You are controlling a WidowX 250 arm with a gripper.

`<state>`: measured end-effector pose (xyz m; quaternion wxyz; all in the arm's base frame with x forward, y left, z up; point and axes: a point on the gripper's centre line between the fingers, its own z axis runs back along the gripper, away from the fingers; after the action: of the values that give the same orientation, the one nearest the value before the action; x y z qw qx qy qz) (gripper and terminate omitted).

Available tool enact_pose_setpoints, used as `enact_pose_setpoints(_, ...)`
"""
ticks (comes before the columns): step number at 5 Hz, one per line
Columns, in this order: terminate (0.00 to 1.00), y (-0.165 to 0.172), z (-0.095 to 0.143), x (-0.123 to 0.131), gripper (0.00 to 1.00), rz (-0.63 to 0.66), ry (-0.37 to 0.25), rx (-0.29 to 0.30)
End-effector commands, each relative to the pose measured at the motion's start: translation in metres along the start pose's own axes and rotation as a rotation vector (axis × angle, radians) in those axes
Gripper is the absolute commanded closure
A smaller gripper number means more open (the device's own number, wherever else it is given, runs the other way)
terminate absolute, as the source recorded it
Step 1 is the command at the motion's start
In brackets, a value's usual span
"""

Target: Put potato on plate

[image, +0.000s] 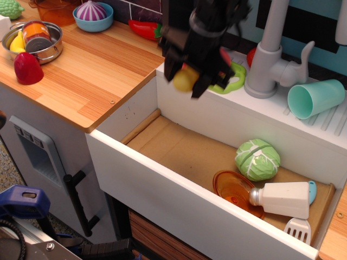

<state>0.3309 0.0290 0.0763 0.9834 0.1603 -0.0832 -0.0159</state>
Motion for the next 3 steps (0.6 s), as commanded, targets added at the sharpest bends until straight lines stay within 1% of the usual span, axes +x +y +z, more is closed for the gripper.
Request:
enact_pose_setpoints(1, 0.0, 0.042, 0.016, 0.024, 1.0, -0.066, -0.111, -0.011)
enact_pose_setpoints(2, 0.0, 0.045, 0.007, 0.037, 1.0, -0.121, -0.139, -0.037)
enact_pose_setpoints(3, 0.0, 0.046, 0.001, 0.054, 1.0, -0.215, -0.171, -0.083)
